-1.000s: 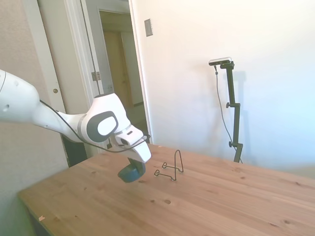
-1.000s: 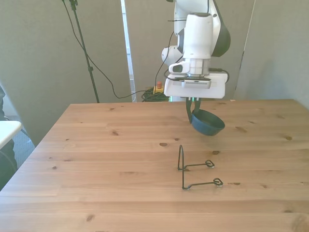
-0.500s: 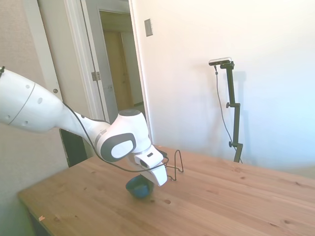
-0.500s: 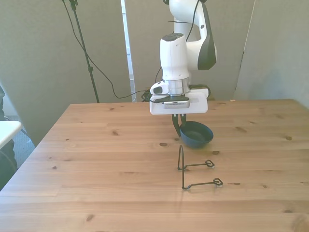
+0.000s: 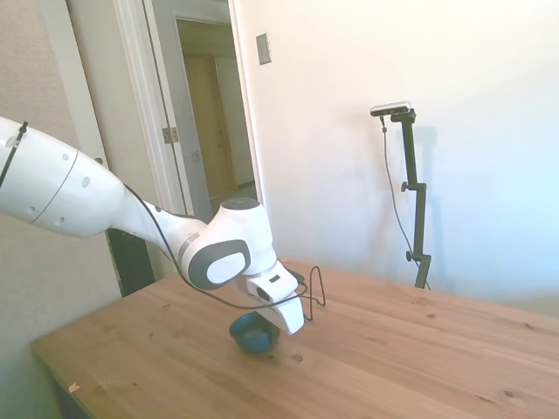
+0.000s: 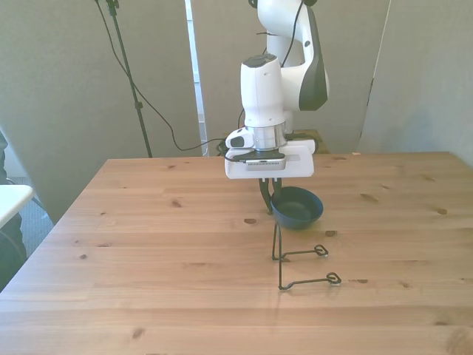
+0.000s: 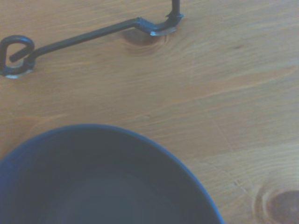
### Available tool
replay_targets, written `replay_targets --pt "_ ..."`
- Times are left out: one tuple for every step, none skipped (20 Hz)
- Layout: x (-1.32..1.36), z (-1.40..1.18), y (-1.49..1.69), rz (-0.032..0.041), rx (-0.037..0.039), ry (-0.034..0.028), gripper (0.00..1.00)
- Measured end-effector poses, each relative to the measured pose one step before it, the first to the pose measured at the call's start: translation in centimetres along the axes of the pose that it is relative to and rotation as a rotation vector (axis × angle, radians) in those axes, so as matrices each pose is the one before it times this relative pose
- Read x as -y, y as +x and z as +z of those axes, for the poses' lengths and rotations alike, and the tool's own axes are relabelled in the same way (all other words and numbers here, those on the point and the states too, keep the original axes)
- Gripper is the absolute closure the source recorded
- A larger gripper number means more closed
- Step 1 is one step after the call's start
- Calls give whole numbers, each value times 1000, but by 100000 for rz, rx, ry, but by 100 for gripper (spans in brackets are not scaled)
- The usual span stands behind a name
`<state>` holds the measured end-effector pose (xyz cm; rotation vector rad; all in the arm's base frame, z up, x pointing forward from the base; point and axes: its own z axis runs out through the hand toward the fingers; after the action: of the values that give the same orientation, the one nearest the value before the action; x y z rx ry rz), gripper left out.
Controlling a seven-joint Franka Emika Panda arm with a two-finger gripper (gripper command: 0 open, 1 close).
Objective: Unload the bowl
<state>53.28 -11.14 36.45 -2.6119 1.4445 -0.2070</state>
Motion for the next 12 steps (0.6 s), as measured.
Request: replay_targets --pt "-82 -39 82 193 -69 21 0" --pt "-91 -96 95 202 -96 32 0" --pt "-78 -148 47 102 18 -33 0" --pt "-59 -192 6 -58 92 -138 0" --pt "-12 -343 -28 -247 -141 61 0" --pt "34 -598 -79 -513 -424 185 0" --pt "77 -841 -127 -912 -1046 -5 0" --pt "201 -1454 -331 -601 -1580 383 0" --pt "298 -1389 -423 350 -1516 -181 0" --pt "385 -1358 -532 1073 -1072 -148 0" --pt "478 -1220 -514 1227 -752 -471 0" --pt "657 -1195 -431 1629 -153 -802 0"
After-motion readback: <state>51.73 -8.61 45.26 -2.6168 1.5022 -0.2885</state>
